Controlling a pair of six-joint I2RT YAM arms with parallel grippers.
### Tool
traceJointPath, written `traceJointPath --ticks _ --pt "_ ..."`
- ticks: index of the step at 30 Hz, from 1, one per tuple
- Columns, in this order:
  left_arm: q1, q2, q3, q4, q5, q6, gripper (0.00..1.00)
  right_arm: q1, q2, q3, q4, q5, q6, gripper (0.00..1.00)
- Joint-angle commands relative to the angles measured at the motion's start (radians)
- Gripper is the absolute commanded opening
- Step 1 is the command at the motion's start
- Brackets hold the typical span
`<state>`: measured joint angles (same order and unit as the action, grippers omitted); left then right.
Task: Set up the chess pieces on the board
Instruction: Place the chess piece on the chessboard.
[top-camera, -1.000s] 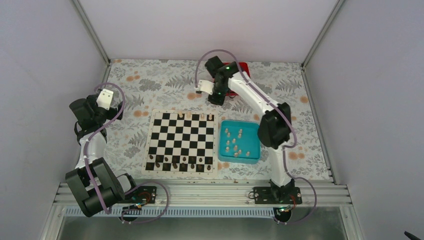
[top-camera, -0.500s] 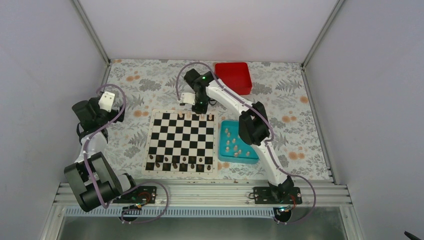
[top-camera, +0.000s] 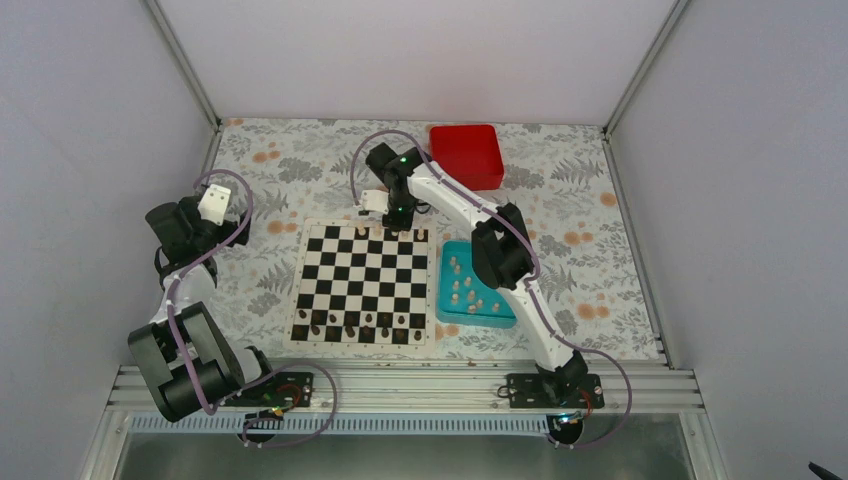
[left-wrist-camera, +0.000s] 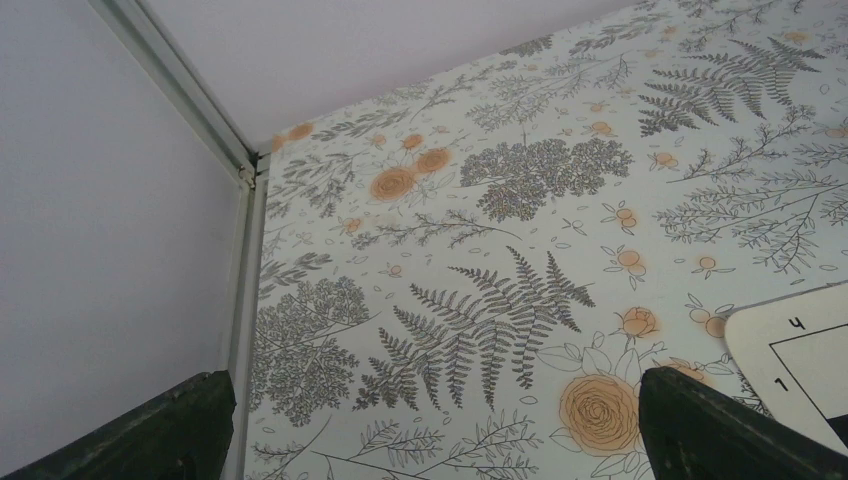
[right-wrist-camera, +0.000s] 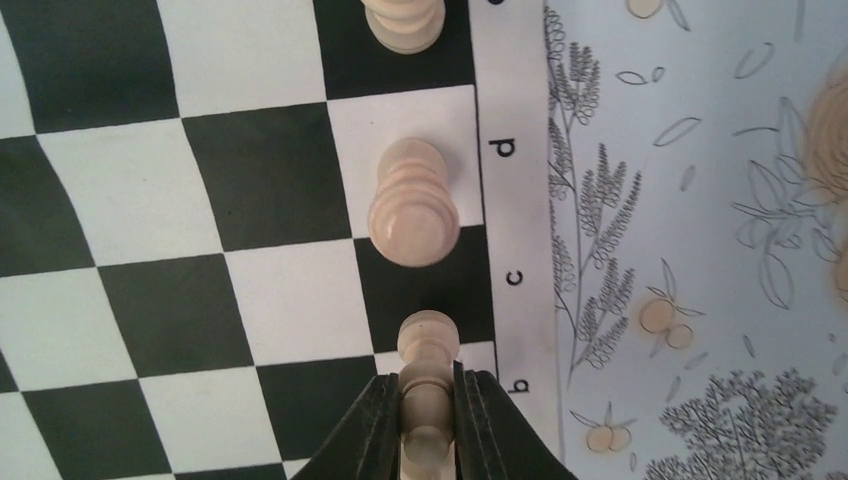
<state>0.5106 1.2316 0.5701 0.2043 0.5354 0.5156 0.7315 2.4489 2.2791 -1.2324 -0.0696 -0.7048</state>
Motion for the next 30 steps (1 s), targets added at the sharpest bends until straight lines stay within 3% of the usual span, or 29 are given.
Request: traceJointPath --ticks 1,25,30 --pt "0.008 -0.004 -0.003 0.038 0.034 0.001 1.00 0.014 0.027 0.030 0.009 -0.002 0.005 0.13" --pt "0.009 0.004 -0.012 0.058 0.038 -0.009 1.00 0.026 0.074 0.056 0.006 -0.004 0.004 0.13" --pt "0.008 0.009 -0.012 0.060 0.038 -0.009 1.00 0.026 0.069 0.056 0.010 0.002 0.010 0.23"
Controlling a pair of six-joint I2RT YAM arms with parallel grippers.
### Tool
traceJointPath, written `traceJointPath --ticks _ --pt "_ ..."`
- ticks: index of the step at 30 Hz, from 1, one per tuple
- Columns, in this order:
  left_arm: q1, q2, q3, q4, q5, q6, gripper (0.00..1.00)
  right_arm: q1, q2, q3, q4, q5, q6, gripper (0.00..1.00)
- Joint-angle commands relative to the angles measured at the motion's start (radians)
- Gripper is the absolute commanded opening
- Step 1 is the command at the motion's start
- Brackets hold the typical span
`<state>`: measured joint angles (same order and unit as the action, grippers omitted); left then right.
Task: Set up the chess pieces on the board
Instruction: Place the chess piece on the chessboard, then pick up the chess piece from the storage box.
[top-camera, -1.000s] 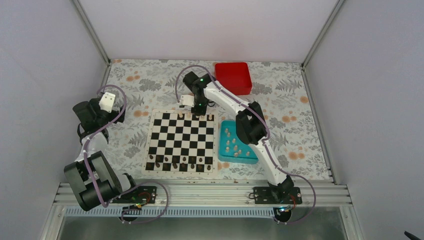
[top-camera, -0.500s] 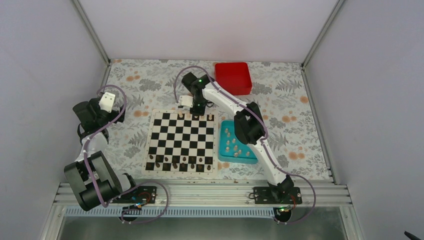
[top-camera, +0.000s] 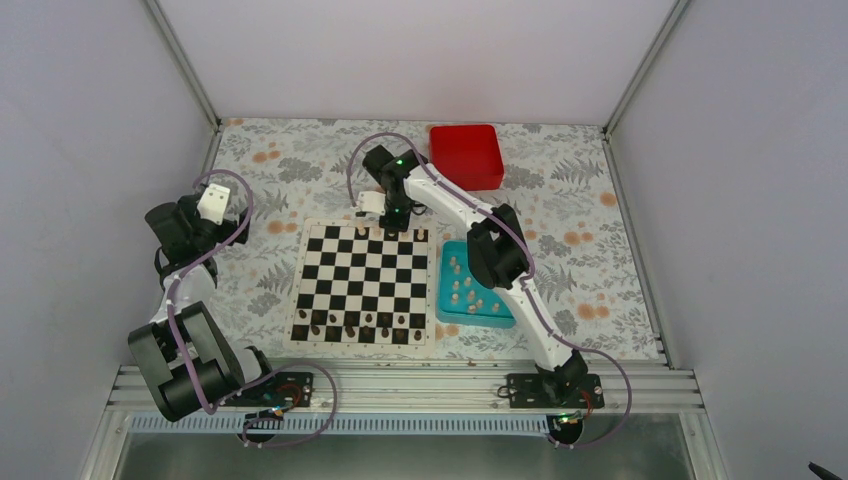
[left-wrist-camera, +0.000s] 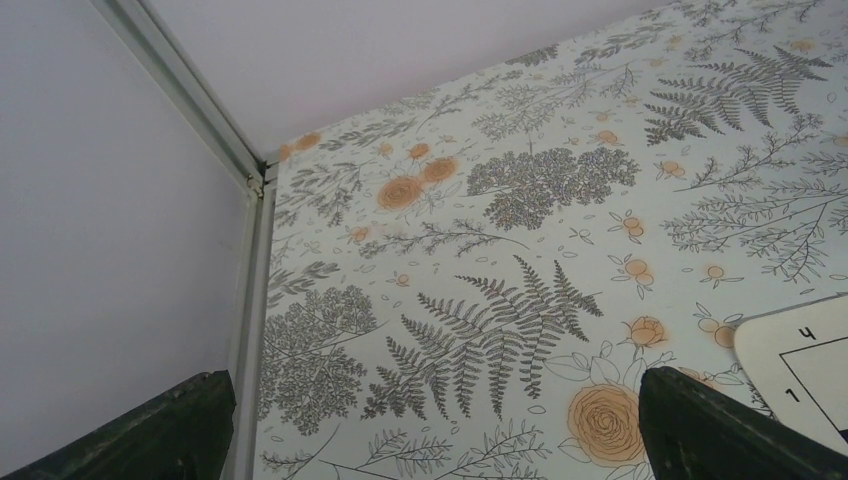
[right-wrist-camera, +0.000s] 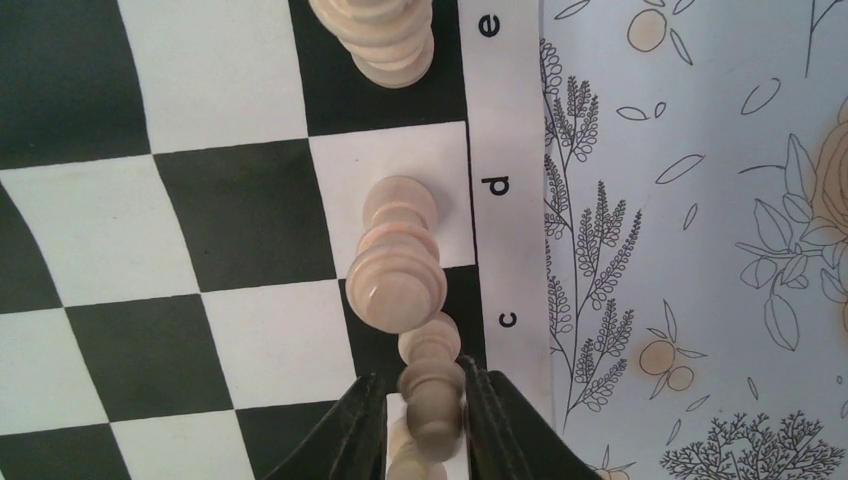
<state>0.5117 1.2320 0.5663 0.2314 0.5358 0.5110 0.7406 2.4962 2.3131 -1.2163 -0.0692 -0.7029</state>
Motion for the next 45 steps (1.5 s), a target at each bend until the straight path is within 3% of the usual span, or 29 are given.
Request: traceJointPath --ticks 1,8,19,26,34,45 --pt "0.008 0.009 -0.008 0.034 0.038 -0.006 1.00 0.017 0.019 0.021 -0.005 0.002 0.008 0.25" --pt "0.007 0.012 -0.010 0.036 0.031 -0.003 1.00 0.011 -0.034 0.004 0.004 0.018 0.013 0.39" --pt "0.008 -0.002 -0.012 0.028 0.023 -0.005 1.00 -0.084 -0.295 -0.136 0.028 0.038 0.029 0.46" --pt "0.008 -0.017 -0.016 0.024 0.010 -0.002 1.00 -0.210 -0.609 -0.505 0.114 0.005 0.001 0.47" --pt "0.008 -0.013 -0.009 0.029 -0.022 -0.013 1.00 -0.238 -0.908 -0.965 0.187 -0.018 -0.003 0.47" --pt "0.003 -0.006 0.017 0.005 -0.038 -0.035 1.00 -0.219 -1.022 -1.237 0.241 -0.082 0.021 0.46"
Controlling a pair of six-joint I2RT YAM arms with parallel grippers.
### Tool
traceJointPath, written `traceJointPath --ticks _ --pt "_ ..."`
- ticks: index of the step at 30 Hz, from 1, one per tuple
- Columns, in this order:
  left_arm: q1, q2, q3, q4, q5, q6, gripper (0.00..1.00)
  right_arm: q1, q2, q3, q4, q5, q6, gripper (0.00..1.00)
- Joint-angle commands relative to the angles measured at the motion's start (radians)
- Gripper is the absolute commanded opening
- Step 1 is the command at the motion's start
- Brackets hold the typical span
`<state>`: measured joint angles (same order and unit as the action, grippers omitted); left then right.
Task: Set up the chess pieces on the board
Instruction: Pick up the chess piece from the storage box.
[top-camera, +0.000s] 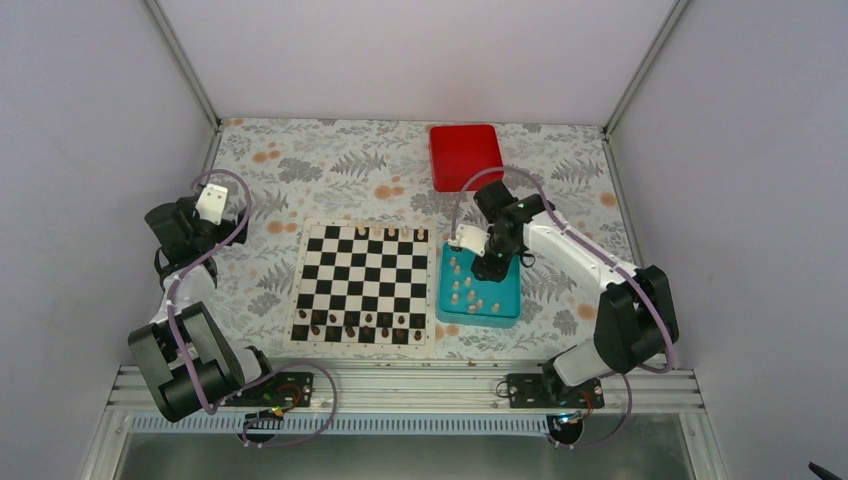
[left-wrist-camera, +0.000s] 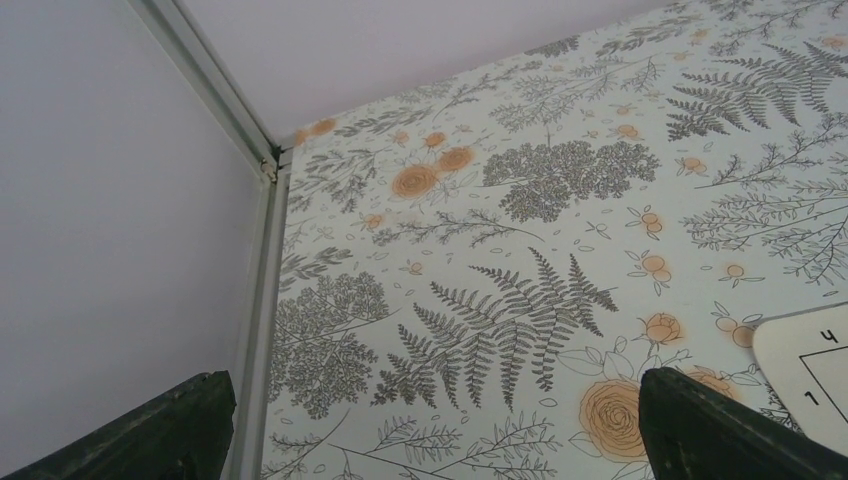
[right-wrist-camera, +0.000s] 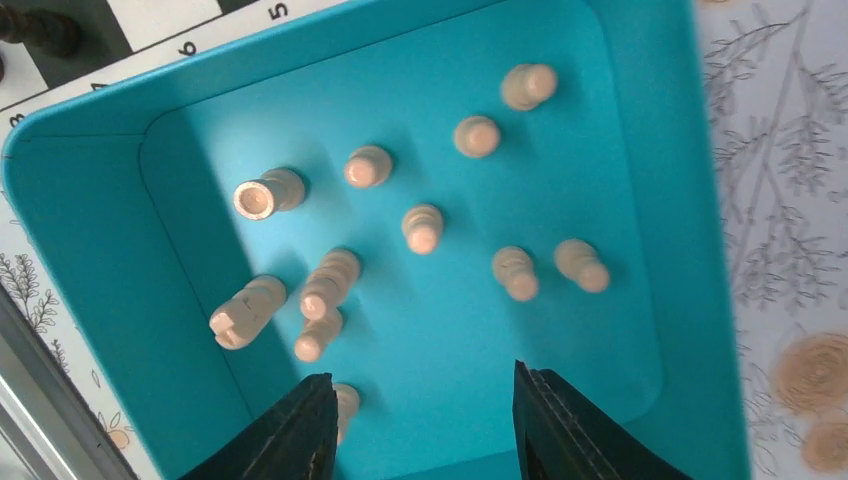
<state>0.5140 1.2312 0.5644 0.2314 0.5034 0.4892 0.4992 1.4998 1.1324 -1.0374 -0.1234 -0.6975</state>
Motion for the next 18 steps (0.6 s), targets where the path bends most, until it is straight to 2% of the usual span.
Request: traceJointPath --ticks 1,13,18 --pt "0.001 -0.002 0.019 0.007 -0.008 -0.016 1.00 0.030 -0.029 -0.077 0.074 -0.016 0.019 0.46" --pt "0.000 0.013 0.016 0.010 -0.020 -0.019 1.00 0.080 -0.002 -0.171 0.153 -0.054 0.044 0.43" --pt "0.000 0.014 0.015 0.011 -0.018 -0.023 1.00 0.101 0.030 -0.178 0.165 -0.059 0.052 0.39"
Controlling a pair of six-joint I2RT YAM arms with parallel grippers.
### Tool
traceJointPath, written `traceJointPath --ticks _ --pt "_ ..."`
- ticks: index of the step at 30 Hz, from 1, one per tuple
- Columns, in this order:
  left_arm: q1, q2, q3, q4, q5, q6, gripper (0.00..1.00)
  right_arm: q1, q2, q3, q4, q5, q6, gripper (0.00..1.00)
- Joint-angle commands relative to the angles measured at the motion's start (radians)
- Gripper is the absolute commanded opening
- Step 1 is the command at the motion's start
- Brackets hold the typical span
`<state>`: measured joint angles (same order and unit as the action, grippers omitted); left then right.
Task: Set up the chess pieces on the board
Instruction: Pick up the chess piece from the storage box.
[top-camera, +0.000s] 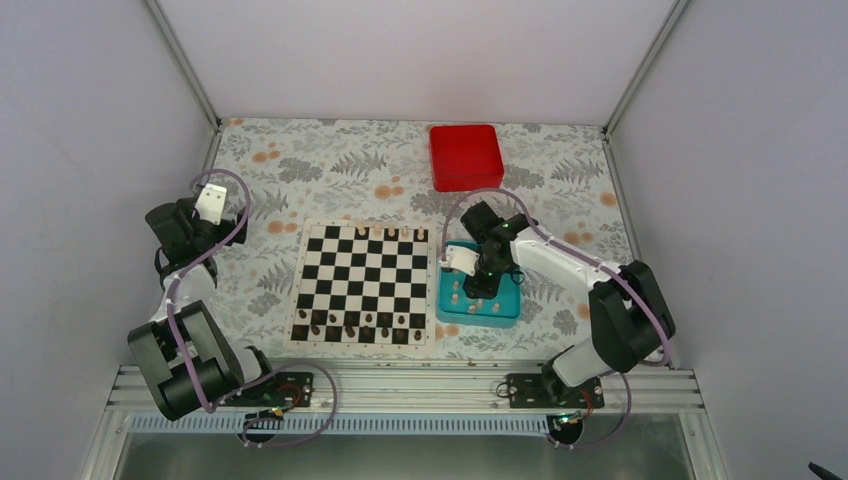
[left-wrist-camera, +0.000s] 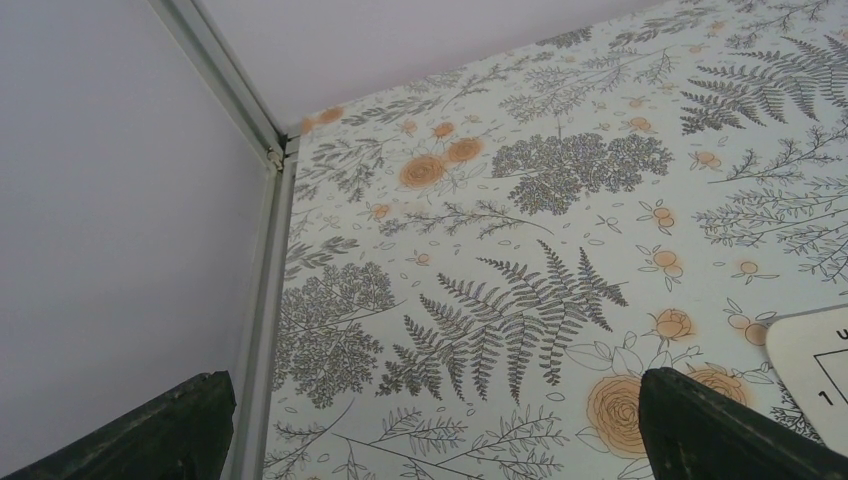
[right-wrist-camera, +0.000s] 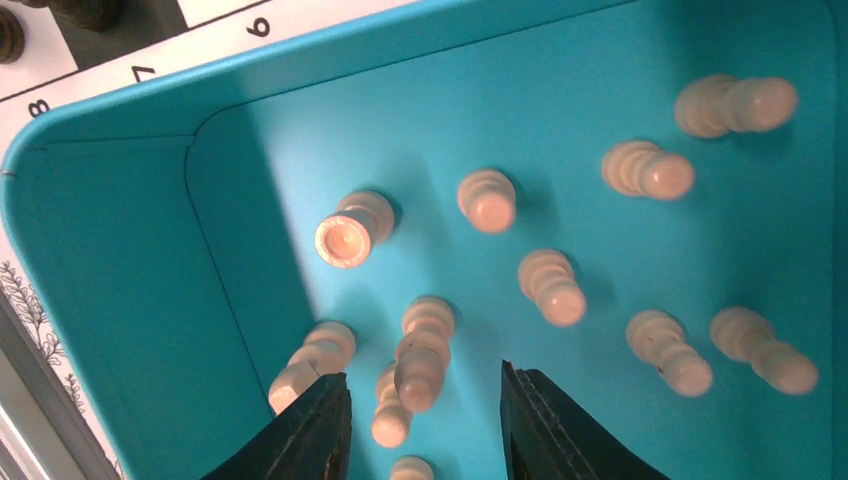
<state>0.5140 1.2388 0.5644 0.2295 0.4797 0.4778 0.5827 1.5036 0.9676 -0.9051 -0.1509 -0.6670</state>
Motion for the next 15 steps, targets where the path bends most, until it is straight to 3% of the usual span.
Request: traceJointPath --ticks 1,15 --pt "-0.001 0.007 0.014 0.013 0.005 -0.010 1.00 0.018 0.030 -0.013 0.032 -0.033 0.020 0.38" --pt "0.000 -0.002 -0.003 0.029 0.008 -0.007 1.00 0.020 0.064 -0.044 0.059 0.005 0.025 0.33"
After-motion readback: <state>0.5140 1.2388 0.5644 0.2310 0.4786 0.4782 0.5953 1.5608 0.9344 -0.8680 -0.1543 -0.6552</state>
